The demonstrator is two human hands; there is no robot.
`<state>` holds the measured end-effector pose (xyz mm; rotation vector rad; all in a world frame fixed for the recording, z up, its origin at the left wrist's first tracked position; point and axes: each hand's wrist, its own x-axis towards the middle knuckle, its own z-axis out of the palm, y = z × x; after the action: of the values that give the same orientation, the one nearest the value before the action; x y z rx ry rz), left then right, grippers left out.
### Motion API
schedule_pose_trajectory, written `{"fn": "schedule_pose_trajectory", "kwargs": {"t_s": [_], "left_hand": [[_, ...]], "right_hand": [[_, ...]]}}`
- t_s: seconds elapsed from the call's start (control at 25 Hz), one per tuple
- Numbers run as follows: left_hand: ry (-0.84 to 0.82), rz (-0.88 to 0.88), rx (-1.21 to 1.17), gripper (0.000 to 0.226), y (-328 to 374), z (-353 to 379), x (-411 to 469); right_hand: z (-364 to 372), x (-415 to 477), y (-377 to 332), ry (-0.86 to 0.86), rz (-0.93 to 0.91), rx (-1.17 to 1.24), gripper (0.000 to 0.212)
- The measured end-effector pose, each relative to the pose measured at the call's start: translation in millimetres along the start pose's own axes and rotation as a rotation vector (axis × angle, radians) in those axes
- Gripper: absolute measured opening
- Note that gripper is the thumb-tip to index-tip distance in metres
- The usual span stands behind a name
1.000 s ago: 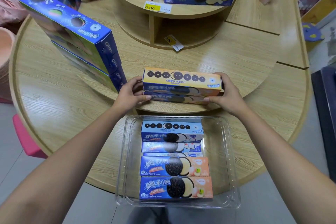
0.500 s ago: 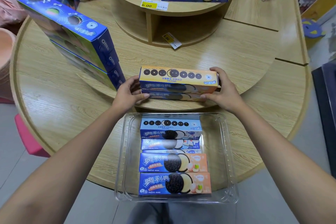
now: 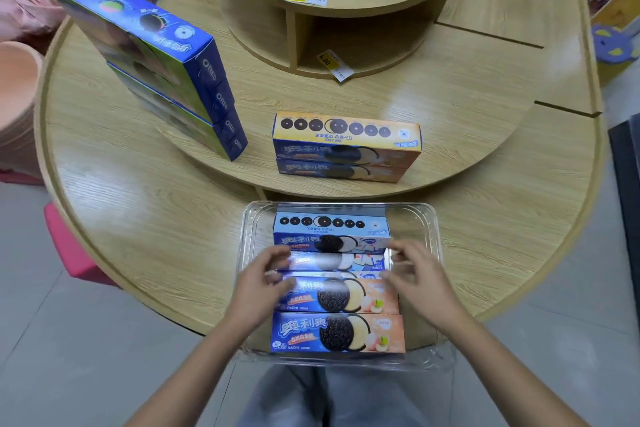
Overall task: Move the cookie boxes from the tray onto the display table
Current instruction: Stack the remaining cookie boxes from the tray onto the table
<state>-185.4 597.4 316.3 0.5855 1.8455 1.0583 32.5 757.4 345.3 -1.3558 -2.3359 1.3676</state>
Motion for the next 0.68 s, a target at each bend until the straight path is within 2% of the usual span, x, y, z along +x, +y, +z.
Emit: {"fn": "schedule_pose_trajectory", "kwargs": {"t_s": [0.08, 0.2, 0.36, 0.52, 0.6, 0.68], "left_hand": [[0.018, -0.002, 0.076, 0.053, -15.7, 12.9, -22.7], [0.142, 0.096, 0.252, 0.053, -28.8, 25.5, -43.3], [0.21, -0.003, 0.282, 0.068, -32.3, 28.3, -50.2], [0.11, -0.204, 0.17, 0.078, -32.8, 25.0, -55.0], [0.043, -0.273, 0.226, 0.067, -32.4, 21.6, -50.7], [-0.001, -0.345, 0.17, 0.05, -27.3, 17.0, -44.8]], "right_hand": [[15.7, -13.4, 5.9, -0.043, 0.061, -0.058, 0.052], [31.1, -21.1, 9.8, -0.084, 0.198, -0.06, 0.062], [36.6, -19.6, 12.9, -0.102, 0.374, 0.044, 0.065], [39.9, -19.5, 16.0, -0.083, 0.512, 0.266, 0.055], [42.8, -18.3, 20.2, -0.038, 0.531, 0.299, 0.05], [42.5, -16.3, 23.0, -0.004, 0.56, 0.335, 0.049]]}}
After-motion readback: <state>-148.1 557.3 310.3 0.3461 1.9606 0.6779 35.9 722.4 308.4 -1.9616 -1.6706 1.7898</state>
